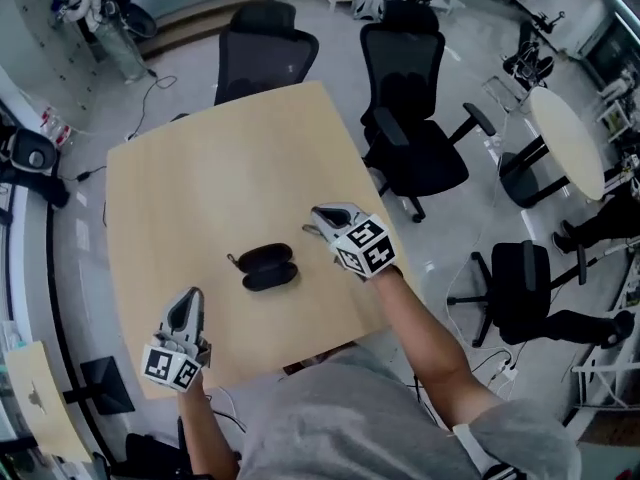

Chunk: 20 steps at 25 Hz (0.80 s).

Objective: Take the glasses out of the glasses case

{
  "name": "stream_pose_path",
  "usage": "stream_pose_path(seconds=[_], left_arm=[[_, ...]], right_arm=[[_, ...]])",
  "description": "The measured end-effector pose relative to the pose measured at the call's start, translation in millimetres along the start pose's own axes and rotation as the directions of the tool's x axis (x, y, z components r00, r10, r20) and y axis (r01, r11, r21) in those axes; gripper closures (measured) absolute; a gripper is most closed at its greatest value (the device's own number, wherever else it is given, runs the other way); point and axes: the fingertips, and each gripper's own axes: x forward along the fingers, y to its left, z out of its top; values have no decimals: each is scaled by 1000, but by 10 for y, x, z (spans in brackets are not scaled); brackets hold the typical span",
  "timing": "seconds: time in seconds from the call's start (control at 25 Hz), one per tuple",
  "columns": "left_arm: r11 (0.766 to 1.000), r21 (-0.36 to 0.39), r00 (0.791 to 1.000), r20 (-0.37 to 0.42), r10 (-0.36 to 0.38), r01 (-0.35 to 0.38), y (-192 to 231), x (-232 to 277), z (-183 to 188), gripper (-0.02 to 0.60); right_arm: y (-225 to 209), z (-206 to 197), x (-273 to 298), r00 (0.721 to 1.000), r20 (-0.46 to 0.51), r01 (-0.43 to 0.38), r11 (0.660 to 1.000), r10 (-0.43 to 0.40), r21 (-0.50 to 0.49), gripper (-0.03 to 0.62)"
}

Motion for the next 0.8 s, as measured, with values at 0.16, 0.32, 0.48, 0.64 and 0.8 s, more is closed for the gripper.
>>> stream_pose_path(seconds=[0.16, 0.32, 0.48, 0.64, 0.8], left_arm=[[998, 60, 992, 126, -11, 3, -397, -433, 745, 575], [993, 111, 982, 174, -69, 50, -745, -710, 1205, 575], [987, 141, 973, 204, -110, 82, -944, -851, 1407, 575], [980, 176, 969, 206, -133, 96, -1288, -975, 1520, 575], [976, 198, 972, 195, -131, 92, -1586, -1063, 1463, 575]], right_arm=[[721, 782, -946, 965, 258, -65, 998, 56, 27, 586], [1241, 1222, -1760, 929, 365, -46, 998, 63, -53, 586], [1515, 1339, -2210, 917, 398, 5, 994, 38, -106, 586], [1668, 1204, -2606, 919, 393, 13, 993, 33, -113, 586], [1752, 1048, -2961, 912, 408, 3, 995, 40, -103, 586]])
